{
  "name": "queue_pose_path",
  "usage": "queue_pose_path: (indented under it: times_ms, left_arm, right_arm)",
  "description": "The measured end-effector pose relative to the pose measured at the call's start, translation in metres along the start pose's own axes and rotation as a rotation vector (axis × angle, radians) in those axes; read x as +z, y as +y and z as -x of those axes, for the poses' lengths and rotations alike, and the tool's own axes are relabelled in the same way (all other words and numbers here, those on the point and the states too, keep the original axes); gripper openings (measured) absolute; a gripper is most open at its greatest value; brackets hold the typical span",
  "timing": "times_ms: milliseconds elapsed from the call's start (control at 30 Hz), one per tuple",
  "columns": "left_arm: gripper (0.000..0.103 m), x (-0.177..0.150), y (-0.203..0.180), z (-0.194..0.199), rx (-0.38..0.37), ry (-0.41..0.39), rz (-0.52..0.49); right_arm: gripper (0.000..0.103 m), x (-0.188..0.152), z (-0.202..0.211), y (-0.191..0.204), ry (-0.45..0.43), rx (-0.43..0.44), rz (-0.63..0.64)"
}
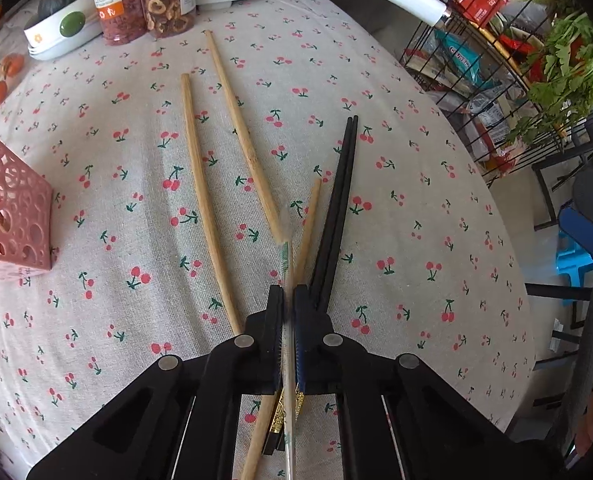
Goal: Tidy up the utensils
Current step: 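Lower the left tool onto a loose wooden chopstick and grasp it, then lift the wooden chopstick with the left tool while the right tool grasps a black chopstick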
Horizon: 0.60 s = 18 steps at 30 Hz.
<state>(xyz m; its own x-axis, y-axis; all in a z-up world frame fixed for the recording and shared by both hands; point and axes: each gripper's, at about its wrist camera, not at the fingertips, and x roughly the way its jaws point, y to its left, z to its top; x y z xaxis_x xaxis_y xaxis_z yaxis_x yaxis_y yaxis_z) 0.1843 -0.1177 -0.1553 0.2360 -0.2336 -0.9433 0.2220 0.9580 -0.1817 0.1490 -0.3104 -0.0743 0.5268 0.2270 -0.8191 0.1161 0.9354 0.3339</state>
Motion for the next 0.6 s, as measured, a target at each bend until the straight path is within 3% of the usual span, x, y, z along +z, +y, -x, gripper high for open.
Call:
queue_pose_path:
  times_ms: [200,367,500,600]
  left_arm:
    - [0.005,-0.008,0.005,0.047,0.024,-0.08,-0.038]
    - [0.005,-0.024,0.013,0.095,0.024,-0.191,-0.056]
    - [0.005,-0.043,0.028,0.116,0.008,-0.279,-0.04]
    - [0.005,-0.048,0.042,0.122,-0.035,-0.287,0.011]
  right_arm:
    - [0.097,0.0,-0.012,-0.001,0.02,-0.039,-0.003]
    - [0.097,-0.002,-0.036,0.005,0.07,-0.071,0.015]
    - [0.096,-0.005,-0.057,0.011,0.106,-0.095,0.029]
    - [0.096,-0.006,-0.073,0.017,0.132,-0.12,0.044]
